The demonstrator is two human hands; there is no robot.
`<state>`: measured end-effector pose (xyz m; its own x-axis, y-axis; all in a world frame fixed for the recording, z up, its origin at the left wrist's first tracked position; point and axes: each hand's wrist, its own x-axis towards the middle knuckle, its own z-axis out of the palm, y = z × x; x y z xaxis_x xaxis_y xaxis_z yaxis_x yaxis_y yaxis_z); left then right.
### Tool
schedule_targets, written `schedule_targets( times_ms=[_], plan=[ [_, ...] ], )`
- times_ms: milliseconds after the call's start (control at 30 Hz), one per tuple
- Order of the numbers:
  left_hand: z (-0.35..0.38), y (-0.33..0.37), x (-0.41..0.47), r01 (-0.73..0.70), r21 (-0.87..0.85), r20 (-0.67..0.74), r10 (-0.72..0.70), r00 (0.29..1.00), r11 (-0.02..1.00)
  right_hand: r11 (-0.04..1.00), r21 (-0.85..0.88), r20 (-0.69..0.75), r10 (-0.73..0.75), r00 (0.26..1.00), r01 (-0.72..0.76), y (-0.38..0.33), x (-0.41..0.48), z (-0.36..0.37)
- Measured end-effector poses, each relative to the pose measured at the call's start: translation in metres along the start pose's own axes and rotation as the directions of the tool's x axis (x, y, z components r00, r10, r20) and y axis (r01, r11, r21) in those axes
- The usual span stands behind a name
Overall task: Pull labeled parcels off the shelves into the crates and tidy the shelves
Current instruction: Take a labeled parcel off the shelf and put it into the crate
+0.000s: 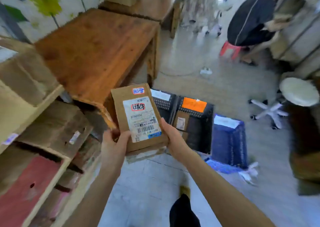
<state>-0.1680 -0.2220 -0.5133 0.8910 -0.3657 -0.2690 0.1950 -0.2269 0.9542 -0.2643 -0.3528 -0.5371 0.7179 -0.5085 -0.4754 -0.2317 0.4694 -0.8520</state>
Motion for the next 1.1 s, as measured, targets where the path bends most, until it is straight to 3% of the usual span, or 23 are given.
schedule_targets(
  times_ms=[300, 433, 567, 700, 800, 867, 933, 1000, 1100],
  plan=[
    [0.330, -0.060, 0.001, 0.062, 0.134, 0.413, -0.112, 0.904, 0.989, 0.995, 0.082, -0.360, 0.088, 0.929, -0.062, 0.002, 0.031, -0.317],
    [0.470, -0.117, -0.006, 0.139, 0.221, 0.560, -0.242, 0.793, 0.965, 0.979, 0.156, -0.522, 0.193, 0.831, -0.129, 0.030, 0.065, -0.444],
    [0.586, -0.202, 0.003, 0.151, 0.409, 0.591, -0.387, 0.708, 0.900, 0.948, 0.230, -0.634, 0.317, 0.706, -0.220, 0.091, 0.118, -0.553],
    [0.671, -0.314, 0.034, 0.233, 0.529, 0.497, -0.521, 0.694, 0.816, 0.918, 0.265, -0.677, 0.396, 0.621, -0.296, 0.182, 0.191, -0.632],
    [0.718, -0.409, 0.064, 0.452, 0.593, 0.260, -0.689, 0.676, 0.667, 0.907, 0.241, -0.681, 0.412, 0.605, -0.346, 0.256, 0.256, -0.676],
    [0.741, -0.460, 0.084, 0.608, 0.527, 0.158, -0.771, 0.616, 0.594, 0.913, 0.206, -0.693, 0.391, 0.606, -0.353, 0.298, 0.296, -0.695],
    [0.760, -0.509, 0.105, 0.705, 0.413, 0.144, -0.805, 0.575, 0.577, 0.920, 0.146, -0.708, 0.353, 0.612, -0.363, 0.341, 0.336, -0.709],
    [0.778, -0.547, 0.129, 0.738, 0.321, 0.092, -0.795, 0.599, 0.593, 0.930, 0.152, -0.731, 0.333, 0.596, -0.333, 0.373, 0.373, -0.717],
    [0.795, -0.586, 0.152, 0.724, 0.356, -0.014, -0.771, 0.636, 0.591, 0.930, 0.183, -0.746, 0.343, 0.571, -0.319, 0.400, 0.419, -0.721]
  ],
)
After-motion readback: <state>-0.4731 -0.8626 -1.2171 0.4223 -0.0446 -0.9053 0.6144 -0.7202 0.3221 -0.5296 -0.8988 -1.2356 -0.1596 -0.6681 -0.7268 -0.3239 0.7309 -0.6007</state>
